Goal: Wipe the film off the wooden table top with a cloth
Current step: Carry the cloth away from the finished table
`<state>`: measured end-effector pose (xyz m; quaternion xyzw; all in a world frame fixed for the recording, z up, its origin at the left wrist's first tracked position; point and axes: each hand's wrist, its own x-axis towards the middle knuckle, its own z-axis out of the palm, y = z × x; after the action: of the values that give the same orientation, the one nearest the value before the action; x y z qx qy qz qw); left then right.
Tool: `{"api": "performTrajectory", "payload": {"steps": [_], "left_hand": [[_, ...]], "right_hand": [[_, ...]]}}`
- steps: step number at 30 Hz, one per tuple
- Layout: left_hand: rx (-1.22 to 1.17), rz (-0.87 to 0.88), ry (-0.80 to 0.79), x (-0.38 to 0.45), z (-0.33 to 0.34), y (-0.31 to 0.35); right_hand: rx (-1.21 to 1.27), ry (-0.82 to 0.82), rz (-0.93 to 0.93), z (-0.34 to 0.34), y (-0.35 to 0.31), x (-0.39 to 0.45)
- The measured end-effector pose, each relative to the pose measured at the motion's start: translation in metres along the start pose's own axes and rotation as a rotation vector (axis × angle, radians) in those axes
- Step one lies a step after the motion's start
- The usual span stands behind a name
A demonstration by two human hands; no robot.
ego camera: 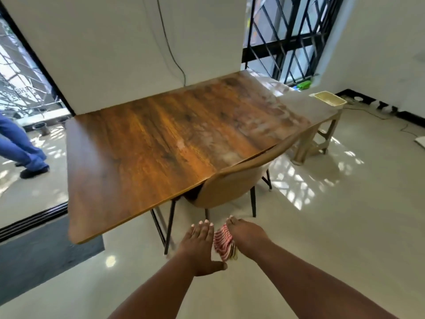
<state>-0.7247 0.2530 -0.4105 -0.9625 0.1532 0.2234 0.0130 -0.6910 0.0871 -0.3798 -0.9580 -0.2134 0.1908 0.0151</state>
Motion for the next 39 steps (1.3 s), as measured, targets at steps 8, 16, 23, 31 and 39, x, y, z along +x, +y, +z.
{"api": "performTrajectory", "payload": {"steps": [8,16,23,31,39], "left_hand": [[-0.028,0.083,-0.052,0.067,-0.041,0.113],[-0.014,0.194,-0.041,0.122,-0.069,0.215],[0.04,0.245,-0.095,0.17,-0.091,0.248],[0.095,0.367,-0.074,0.269,-0.127,0.28],[0.095,0.424,-0.02,0.345,-0.185,0.307]], "right_hand": [[0.017,-0.027,0.051,-0.005,0.113,-0.046],[0.051,-0.012,0.183,-0.011,0.216,-0.079],[0.075,-0.04,0.274,-0.011,0.277,-0.079],[0.148,-0.029,0.429,-0.024,0.363,-0.056],[0.198,0.018,0.525,-0.05,0.434,-0.038]]}}
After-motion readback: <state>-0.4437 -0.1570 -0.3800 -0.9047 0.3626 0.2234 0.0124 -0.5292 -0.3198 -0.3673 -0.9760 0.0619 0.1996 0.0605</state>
